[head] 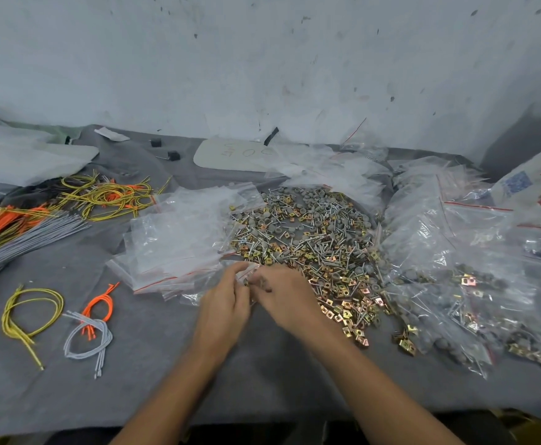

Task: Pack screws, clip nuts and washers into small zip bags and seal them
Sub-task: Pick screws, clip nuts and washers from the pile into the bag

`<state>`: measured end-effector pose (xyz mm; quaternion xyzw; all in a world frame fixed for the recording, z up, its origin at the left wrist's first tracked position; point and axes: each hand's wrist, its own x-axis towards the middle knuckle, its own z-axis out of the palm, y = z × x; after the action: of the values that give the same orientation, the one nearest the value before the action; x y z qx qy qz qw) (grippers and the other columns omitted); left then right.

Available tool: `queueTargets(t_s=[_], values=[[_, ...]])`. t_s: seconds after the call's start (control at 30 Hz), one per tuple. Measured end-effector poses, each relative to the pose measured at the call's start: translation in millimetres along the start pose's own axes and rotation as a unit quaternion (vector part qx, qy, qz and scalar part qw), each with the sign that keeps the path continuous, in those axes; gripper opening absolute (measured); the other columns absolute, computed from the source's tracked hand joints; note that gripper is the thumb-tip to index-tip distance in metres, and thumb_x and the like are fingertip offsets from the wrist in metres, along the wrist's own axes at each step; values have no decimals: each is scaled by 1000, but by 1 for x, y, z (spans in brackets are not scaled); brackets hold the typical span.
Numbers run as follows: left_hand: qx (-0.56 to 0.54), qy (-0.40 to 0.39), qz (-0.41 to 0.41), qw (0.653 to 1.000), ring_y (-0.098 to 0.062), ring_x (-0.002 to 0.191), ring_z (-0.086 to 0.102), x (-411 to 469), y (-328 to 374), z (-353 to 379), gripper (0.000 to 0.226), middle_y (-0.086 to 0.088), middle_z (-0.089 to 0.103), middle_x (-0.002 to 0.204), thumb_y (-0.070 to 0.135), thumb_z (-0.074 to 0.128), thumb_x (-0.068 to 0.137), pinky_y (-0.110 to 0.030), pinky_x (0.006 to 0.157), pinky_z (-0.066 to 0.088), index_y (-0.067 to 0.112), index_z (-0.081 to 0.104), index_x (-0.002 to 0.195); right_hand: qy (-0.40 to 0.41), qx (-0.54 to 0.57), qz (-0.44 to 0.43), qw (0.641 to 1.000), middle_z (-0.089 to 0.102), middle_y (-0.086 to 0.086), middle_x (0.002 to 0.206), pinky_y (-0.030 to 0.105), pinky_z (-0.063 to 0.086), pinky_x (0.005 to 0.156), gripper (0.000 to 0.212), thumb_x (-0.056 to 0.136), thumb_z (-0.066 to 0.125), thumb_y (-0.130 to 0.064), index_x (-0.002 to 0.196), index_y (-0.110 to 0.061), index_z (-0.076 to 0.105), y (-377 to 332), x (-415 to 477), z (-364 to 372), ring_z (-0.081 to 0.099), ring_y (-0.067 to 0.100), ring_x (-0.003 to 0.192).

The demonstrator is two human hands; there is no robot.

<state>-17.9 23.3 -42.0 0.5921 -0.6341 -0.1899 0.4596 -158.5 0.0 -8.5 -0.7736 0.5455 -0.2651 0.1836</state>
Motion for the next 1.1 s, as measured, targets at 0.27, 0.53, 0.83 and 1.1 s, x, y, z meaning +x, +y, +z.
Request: queueTargets(t_s=[0.27, 0.53, 0.83, 1.1], values=[[-29, 23, -1, 999, -29, 88, 64, 2, -4, 1, 36, -7, 70, 90, 17, 47, 95, -40, 80, 51, 27, 58, 128, -5, -85, -54, 995, 56, 6, 100, 41, 47, 83, 26, 100, 55, -30, 120, -24, 71, -2, 6, 11, 49, 28, 103], [-43, 1, -12, 999, -13, 73, 61, 1, -4, 2, 41, 5, 63, 71, 30, 40, 92, -40, 73, 51, 33, 52, 130, 41, -54, 17, 998, 59, -14, 101, 34, 49, 86, 13, 98, 61, -28, 107, -28, 72, 52, -18, -56, 55, 10, 99], [-35, 5, -9, 999, -8, 61, 54, 2, -8, 4, 41, 9, 56, 63, 36, 37, 90, -40, 63, 48, 37, 53, 128, -56, -200, 95, 974, 50, -15, 98, 33, 44, 76, 16, 95, 60, -50, 102, -36, 66, 91, -19, -80, 47, 11, 96], [-32, -4, -6, 999, -5, 60, 53, 1, -11, 5, 41, 14, 56, 64, 39, 37, 90, -36, 58, 44, 40, 51, 128, -5, -171, 84, 982, 55, -15, 92, 33, 43, 75, 13, 99, 58, -36, 93, -31, 67, 89, -20, -77, 55, 14, 94]])
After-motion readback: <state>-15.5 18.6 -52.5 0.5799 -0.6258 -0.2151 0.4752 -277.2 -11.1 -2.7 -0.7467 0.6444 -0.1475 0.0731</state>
